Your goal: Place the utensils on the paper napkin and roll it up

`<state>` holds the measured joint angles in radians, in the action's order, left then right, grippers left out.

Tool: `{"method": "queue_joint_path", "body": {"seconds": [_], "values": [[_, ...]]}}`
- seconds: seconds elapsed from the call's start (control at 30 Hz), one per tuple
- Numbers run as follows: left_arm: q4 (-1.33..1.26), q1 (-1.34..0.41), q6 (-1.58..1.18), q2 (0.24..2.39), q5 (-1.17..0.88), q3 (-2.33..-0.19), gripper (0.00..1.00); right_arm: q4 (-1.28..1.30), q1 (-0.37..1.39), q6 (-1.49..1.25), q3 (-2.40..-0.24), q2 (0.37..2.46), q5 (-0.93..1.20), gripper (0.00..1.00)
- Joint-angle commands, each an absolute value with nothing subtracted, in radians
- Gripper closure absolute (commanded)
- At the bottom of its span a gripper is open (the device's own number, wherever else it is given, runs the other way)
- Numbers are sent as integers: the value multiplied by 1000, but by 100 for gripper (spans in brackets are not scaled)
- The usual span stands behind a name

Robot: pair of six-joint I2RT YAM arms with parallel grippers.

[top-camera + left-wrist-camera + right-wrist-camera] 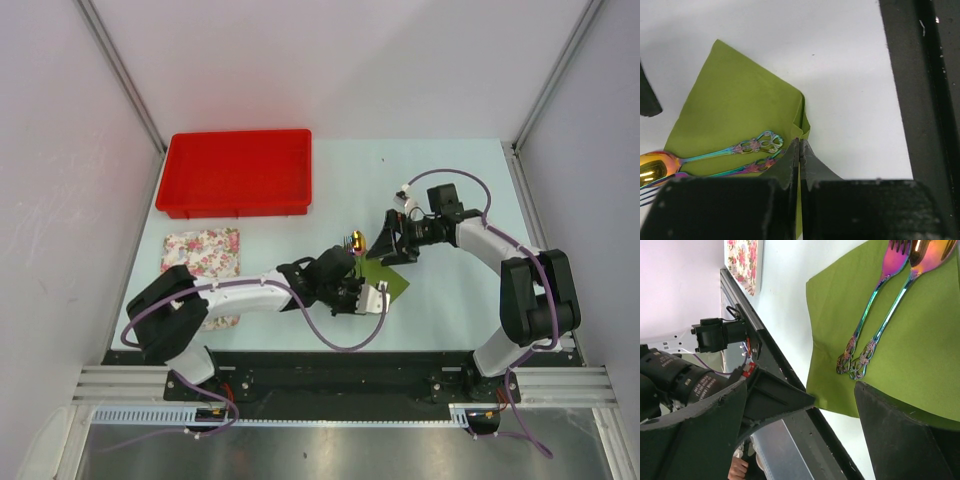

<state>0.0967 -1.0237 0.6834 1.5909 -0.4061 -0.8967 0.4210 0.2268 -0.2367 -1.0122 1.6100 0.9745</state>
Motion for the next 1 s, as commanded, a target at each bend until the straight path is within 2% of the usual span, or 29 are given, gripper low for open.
{"method": "queue_joint_path", "body": {"seconds": [0.0,0.2,0.27,0.4,0.47,0.97], "values": [[104,-973,641,1623,-465,-951,100,405,219,-250,-997,1603,965,9],[89,-924,623,1684,-453,-997,100,403,218,-245,-973,1620,951,15],[84,-910,615,1697,-454,-1019,100,411,216,-241,-968,1626,950,21],[89,-882,617,1744,-449,-1054,100,405,215,-250,-940,1635,953,52],[89,-874,612,1758,-446,-1068,100,393,215,-261,-914,1635,951,59],[45,-842,620,1809,-404,-1075,100,342,259,-281,-844,1675,940,71]]}}
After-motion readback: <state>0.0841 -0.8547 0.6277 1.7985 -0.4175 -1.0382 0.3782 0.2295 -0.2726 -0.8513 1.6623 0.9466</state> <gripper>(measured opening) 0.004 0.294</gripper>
